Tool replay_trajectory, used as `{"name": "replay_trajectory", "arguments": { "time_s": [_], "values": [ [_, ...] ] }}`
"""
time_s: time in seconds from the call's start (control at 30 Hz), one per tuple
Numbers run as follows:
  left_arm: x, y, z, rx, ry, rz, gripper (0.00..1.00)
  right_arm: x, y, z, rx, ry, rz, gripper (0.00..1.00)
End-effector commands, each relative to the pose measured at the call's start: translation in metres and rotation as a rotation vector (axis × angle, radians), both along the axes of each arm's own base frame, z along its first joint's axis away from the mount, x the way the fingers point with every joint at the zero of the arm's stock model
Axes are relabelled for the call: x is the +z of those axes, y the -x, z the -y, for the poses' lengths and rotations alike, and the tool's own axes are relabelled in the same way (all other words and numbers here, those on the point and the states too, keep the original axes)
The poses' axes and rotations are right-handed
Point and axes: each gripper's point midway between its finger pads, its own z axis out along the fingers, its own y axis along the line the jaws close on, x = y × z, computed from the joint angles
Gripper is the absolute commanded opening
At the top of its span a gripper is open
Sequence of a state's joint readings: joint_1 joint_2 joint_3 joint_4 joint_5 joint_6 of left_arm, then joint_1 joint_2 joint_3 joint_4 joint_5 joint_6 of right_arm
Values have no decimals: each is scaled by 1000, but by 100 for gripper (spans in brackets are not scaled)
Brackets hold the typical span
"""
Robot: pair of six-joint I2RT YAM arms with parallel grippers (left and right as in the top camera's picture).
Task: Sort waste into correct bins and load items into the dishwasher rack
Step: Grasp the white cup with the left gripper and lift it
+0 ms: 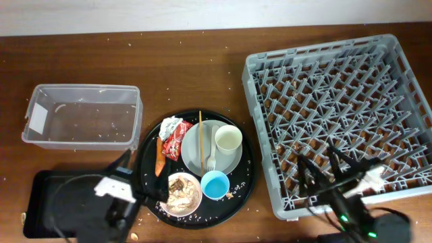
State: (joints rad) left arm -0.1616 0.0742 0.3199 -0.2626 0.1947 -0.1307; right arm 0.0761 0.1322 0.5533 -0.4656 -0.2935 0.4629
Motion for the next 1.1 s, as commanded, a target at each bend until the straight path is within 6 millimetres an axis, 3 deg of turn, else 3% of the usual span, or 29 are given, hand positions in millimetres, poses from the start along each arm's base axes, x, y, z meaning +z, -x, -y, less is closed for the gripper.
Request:
{"name": "replay_trajectory", "arguments": {
  "time_s": [0.0,0.1,0.17,0.27,0.3,0.37,0.4,0.43,0.53,0.57,0.63,0.73,0.87,1.03,1.07],
  "values": [
    [61,14,-2,-1,-12,-89,99,51,10,6,-15,132,-111,99],
    [98,-2,7,-36,-48,-347,99,57,7,6,9,162,-477,99],
    [117,-14,23,-121,-45,-483,99,61,-4,-2,61,162,-596,99],
    [125,-28,43,-218,-8,-554,99,41,-17,-1,66,193,-729,99],
    [113,-36,46,-225,-10,-606,99,29,-22,3,32,179,-807,99],
    [62,-46,62,-257,-53,-821,99,9,-31,8,-1,189,-913,99],
    [22,-54,73,-239,-145,-946,99,2,-36,10,-13,198,-946,99],
    [-2,-60,84,-242,-211,-1016,98,-4,-41,12,-27,200,-974,99],
    [-81,-82,129,-281,-364,-1172,76,-17,-50,12,-36,199,-1038,99],
    [-107,-89,136,-270,-383,-1225,68,-20,-51,12,-36,202,-1055,99],
    [-142,-109,144,-255,-400,-1244,62,-21,-52,13,-40,206,-1058,99],
    [-161,-132,149,-209,-400,-1207,55,-21,-52,13,-40,206,-1059,99],
    [-177,-137,164,-246,-391,-1204,45,-21,-54,13,-40,205,-1053,99],
    [-177,-137,167,-251,-401,-1199,0,-21,-53,13,-40,206,-1057,99],
    [-165,-138,169,-269,-375,-1204,0,-22,-52,13,-39,207,-1060,99]
  ]
}}
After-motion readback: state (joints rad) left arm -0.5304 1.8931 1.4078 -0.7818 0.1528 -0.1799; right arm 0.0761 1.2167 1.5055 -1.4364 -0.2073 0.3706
